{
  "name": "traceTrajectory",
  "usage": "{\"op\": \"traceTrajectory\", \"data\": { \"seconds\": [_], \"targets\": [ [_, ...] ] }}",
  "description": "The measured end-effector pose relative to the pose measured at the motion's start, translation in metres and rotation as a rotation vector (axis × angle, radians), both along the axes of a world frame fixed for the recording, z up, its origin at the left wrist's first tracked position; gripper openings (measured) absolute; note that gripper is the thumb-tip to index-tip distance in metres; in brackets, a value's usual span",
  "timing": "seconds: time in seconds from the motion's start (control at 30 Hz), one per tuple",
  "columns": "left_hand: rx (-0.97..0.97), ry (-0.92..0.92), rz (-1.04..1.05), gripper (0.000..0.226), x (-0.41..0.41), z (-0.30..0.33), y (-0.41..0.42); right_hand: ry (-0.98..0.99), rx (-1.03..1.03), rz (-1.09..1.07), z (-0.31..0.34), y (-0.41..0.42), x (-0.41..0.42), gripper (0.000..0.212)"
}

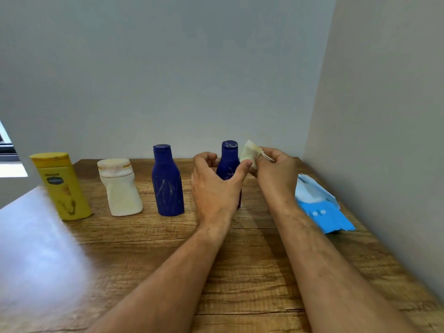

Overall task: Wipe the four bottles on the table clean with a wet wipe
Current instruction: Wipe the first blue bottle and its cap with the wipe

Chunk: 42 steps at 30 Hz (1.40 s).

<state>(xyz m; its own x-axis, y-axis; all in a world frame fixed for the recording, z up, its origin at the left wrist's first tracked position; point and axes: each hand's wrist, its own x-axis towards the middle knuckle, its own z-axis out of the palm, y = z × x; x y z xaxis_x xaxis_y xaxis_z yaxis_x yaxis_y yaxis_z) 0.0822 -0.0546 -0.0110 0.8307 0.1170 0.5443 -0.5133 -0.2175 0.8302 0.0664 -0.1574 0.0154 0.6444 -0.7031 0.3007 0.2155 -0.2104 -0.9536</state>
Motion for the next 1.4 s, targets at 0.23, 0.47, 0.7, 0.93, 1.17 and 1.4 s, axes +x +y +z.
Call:
{"op": "traceTrajectory", "data": {
  "seconds": [0.23,0.47,0.7,0.93,1.17,1.4],
  "targets": [
    [0.114,-0.017,-0.017,0.097,-0.011,-0.011,-0.001,-0.005,0.111,0.022,0.0,-0.004,-0.007,0.025],
    [0.186,0.016,0.077,0.101,0.0,-0.014,-0.009,0.059,0.17,0.102,-0.002,0.0,-0.006,0.024],
    [0.214,0.02,0.085,0.08,0.005,-0.021,-0.013,0.137,0.153,0.138,-0.007,0.001,-0.007,0.026],
    [0.036,0.098,-0.191,0.064,0.011,-0.019,-0.01,0.096,0.208,0.135,-0.003,-0.003,-0.011,0.028],
    [-0.531,0.409,-0.742,0.031,0.007,-0.002,0.003,0.026,0.253,0.131,-0.001,-0.004,-0.015,0.026],
    [-0.755,0.598,-0.739,0.045,0.008,0.003,0.011,-0.121,0.005,0.008,0.006,0.0,-0.02,0.017]
  ]
}}
